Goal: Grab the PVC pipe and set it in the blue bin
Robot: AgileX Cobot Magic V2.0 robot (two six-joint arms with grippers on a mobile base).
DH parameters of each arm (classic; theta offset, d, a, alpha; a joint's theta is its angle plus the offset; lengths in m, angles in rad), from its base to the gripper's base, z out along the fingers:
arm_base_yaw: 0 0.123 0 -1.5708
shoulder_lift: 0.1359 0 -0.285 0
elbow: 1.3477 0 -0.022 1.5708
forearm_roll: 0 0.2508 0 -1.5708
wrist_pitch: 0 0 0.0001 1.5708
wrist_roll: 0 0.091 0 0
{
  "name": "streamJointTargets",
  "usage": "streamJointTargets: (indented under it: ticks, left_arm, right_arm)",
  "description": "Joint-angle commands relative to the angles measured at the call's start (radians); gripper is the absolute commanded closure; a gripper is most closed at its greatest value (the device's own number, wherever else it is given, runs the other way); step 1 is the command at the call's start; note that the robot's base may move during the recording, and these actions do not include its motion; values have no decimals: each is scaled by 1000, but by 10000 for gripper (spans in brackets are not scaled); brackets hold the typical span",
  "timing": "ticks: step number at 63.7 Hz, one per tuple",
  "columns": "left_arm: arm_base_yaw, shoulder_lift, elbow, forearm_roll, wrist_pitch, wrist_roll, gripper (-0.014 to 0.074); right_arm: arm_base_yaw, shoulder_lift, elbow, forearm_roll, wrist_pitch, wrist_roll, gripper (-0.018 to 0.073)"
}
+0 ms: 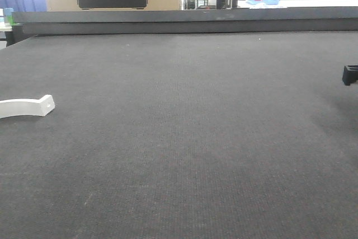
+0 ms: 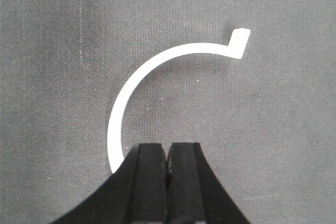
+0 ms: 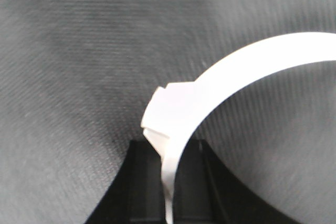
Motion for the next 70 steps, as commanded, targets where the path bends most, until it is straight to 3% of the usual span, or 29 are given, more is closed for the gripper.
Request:
streamJointTargets:
  ticks: [1,9,32,48,54,59,70]
  left_arm:
    - [-4,-2,1,-39,-12,-1,708]
    - [-4,-2,1,-62,-17,-1,708]
    - [-4,52,-13,-62,-31,-1,708]
    - [-4,196,-18,64,-8,-1,708]
    - [-4,219,-18,69,-11,-1,697]
    - [-4,223,-18,67,-25,-1,622]
    - [19,223,-18,81,-5,-17,354]
  right_arm:
    - [14,-59,3,-13,-56,-126,727]
    - [40,-124,3,-11,-95,-251,727]
    - [45,-137,3,54,-112,-254,727]
    - [46,-137,3,57,-130,-254,727]
    - [46,-137,3,57,-130,-254,727]
    - [46,-137,3,57,-130,-254,727]
    - [46,-137,3,57,-130,-254,727]
